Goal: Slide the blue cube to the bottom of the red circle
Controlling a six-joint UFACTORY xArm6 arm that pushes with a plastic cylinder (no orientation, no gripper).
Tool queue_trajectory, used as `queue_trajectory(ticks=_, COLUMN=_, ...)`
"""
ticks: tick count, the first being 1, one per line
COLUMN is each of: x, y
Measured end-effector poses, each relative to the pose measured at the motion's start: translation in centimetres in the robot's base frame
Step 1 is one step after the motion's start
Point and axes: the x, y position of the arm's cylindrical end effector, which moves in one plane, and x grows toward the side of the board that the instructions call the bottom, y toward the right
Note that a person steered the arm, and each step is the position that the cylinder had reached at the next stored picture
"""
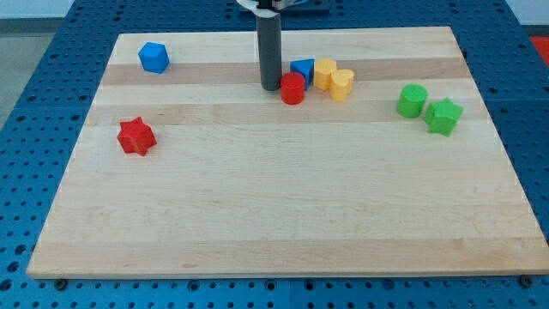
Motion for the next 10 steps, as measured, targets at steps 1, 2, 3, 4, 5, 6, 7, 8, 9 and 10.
queue_trajectory(ticks=1, x=-0.3, y=-3.5)
queue_trajectory(ticks=2, x=-3.3, y=-5.5)
queue_trajectory(ticks=3, x=-7.2, y=-6.4)
queue_trajectory(ticks=4, x=-10.0, y=-9.3)
queue_trajectory(ticks=5, x=-10.8, y=-13.5)
queue_trajectory(ticks=6, x=-10.8, y=-18.1)
queue_trajectory(ticks=7, x=-10.8, y=-22.3)
queue_trajectory(ticks=8, x=-10.8, y=-23.9)
queue_trajectory(ticks=9, x=-9.8, y=-23.9)
queue_trajectory(ticks=10, x=-8.8, y=-23.5)
